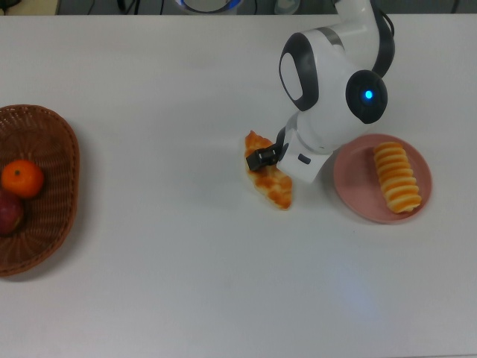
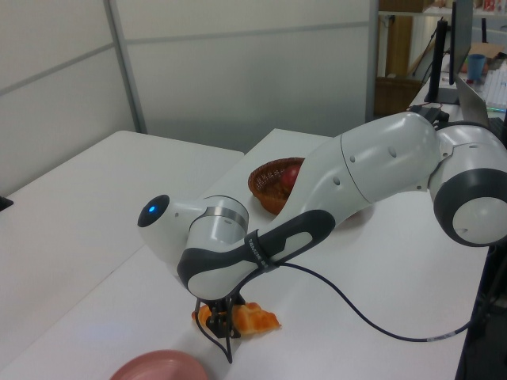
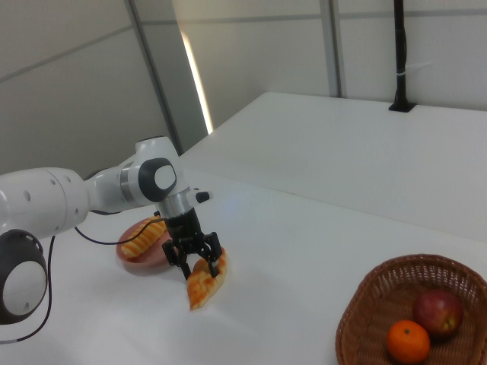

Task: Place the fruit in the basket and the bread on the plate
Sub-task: 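Grasp the braided loaf and place it on the pink plate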

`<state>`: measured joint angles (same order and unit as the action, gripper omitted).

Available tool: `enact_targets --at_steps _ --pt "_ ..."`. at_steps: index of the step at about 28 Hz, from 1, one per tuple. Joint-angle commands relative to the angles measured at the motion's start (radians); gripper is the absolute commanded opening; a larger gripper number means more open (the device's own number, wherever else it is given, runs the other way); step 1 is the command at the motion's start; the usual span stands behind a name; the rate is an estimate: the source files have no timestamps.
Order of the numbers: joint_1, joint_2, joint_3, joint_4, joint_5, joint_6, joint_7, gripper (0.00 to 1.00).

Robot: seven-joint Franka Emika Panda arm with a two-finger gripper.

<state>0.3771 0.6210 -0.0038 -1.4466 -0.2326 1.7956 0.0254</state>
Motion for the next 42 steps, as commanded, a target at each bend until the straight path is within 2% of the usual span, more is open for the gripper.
enact_targets --at_steps 1,3,7,12,21,29,33,35,39,40,41,42 --pt "0.008 -0.018 -0.013 -0.014 0.002 0.001 0.025 0.00" --pt "0.008 -0.023 -0.015 -0.011 0.016 0.002 0.025 0.00" --pt "-0.006 -0.055 -0.016 -0.005 0.079 0.002 0.022 0.00" --pt "0.005 -0.084 -0.008 0.012 0.084 -0.002 0.025 0.00" --pt "0.017 -0.125 0.073 0.014 0.085 -0.004 0.053 0.00" --pt "0.025 -0.121 0.126 0.026 0.075 0.062 0.086 0.00" --pt "0.046 -0.109 0.128 0.026 0.069 0.145 0.142 0.00" --pt "0.060 -0.090 0.128 0.023 0.062 0.241 0.180 0.04" --pt "0.062 -0.072 0.128 0.022 0.041 0.289 0.196 0.14" --pt "0.063 -0.072 0.128 0.019 0.032 0.289 0.196 0.19" --pt "0.063 -0.072 0.128 0.019 0.030 0.289 0.196 0.28" --pt "0.063 -0.072 0.128 0.017 0.030 0.288 0.197 0.43"
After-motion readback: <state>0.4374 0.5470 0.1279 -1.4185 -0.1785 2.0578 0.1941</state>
